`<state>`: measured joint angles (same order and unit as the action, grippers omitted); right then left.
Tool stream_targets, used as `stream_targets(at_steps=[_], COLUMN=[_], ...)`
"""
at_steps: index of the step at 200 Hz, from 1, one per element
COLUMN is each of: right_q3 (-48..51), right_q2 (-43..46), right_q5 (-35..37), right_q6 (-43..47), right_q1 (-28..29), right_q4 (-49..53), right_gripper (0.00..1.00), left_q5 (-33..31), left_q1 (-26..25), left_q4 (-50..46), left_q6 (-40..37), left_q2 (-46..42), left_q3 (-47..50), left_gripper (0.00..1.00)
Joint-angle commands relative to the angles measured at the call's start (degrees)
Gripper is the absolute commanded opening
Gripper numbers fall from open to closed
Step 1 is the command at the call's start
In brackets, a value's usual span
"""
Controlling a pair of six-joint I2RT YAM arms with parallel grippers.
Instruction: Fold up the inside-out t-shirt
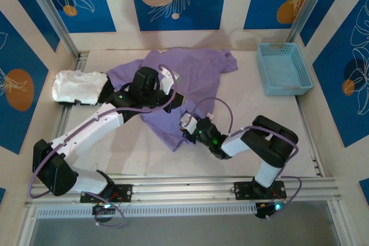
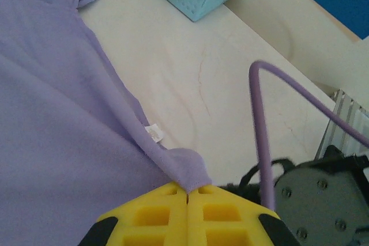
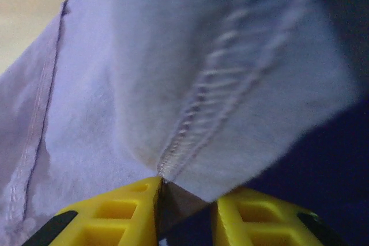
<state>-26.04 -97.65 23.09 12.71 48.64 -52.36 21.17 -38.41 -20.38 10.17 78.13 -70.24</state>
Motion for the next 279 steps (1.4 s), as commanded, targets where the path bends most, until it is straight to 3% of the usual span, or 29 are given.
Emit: stream_targets(at_steps=[1, 37, 64, 136, 178, 205, 279], right_q3=[2.1, 3.2, 2.0, -2.6, -6.1, -8.9, -22.0], right_q2=[3.4, 10.7, 11.5, -2.1, -5.7, -7.4, -11.6], right_q5=[-2.7, -9.2, -5.2, 8.5, 8.4, 8.9, 14.2], right_q6=[2.7, 2.6, 2.1, 6.3, 8.1, 7.0, -1.4], right_q1=[-2.3, -5.9, -8.0, -4.8, -3.1, -2.0, -3.2], right_q4=[-8.1, 0.8, 2.6, -8.5, -7.6, -5.2, 14.2], right_gripper=[0.28, 0.31, 0.28, 0.24, 0.26, 0.29, 0.51], left_q5=[-0.9, -3.1, 1.4, 13.4, 11.9, 11.8, 16.9], left_q1=[0.3, 0.4, 0.4, 0.3, -0.5, -2.5, -7.9], left_q4=[-2.5, -1.8, -1.1, 5.7, 5.0, 5.0, 4.6], left_q6=[-4.6, -7.5, -7.1, 1.5, 1.7, 2.1, 2.1], left_q2=[-2.4, -3.4, -3.5, -3.9, -3.6, -1.8, 0.6], left_q3=[-2.0, -0.7, -0.8, -2.1, -2.7, -5.6, -13.7], left_gripper=[0.0, 0.0, 0.0, 0.0, 0.0, 0.0, 0.0])
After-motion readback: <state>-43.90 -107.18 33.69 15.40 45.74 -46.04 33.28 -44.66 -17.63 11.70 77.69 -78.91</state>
